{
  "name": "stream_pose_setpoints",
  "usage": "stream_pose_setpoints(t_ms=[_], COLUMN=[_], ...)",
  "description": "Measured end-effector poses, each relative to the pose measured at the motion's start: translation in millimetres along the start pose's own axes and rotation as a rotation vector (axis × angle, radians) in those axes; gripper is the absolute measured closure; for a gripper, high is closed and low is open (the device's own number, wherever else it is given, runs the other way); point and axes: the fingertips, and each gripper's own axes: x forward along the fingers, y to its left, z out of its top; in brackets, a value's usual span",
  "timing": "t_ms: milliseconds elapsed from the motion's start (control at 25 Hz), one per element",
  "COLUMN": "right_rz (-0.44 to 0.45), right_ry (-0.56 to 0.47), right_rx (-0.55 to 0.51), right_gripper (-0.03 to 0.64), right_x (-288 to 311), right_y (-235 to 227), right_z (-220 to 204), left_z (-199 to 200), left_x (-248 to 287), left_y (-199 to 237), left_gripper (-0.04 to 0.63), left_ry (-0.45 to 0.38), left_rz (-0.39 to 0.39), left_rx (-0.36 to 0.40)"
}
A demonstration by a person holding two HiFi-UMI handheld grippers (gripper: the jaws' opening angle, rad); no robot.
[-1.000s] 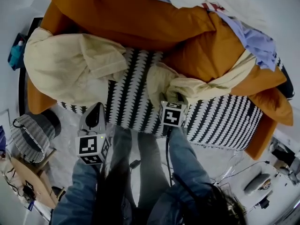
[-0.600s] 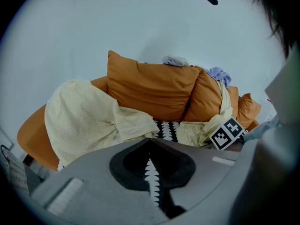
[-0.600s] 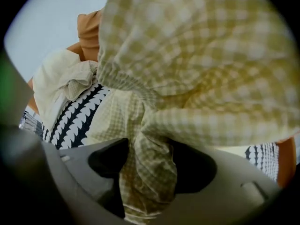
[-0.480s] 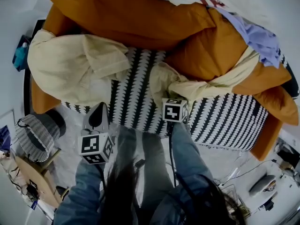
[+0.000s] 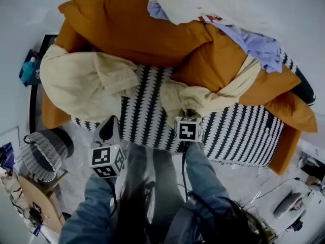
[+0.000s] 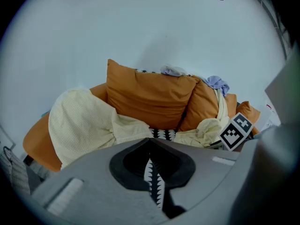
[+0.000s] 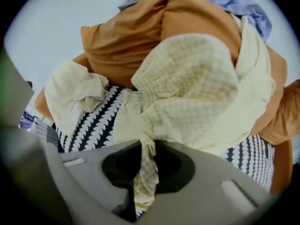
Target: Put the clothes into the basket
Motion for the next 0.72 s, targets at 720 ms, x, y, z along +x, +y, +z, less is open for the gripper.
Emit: stream_pose_setpoints(t_ms=[720], right_rz=[-0.001], right_ry=[-0.515], right_rx=[0.234], right_gripper=[0.56], right_x=[-301.6], right_y=[0.8], right_z=[120.4], left_z=[212.7], left_x=[-126.2], left_y=[-51.1], left_gripper=[0.594], left_ry=[-0.29], left_rz=[-0.146], left_rx=[-0.035])
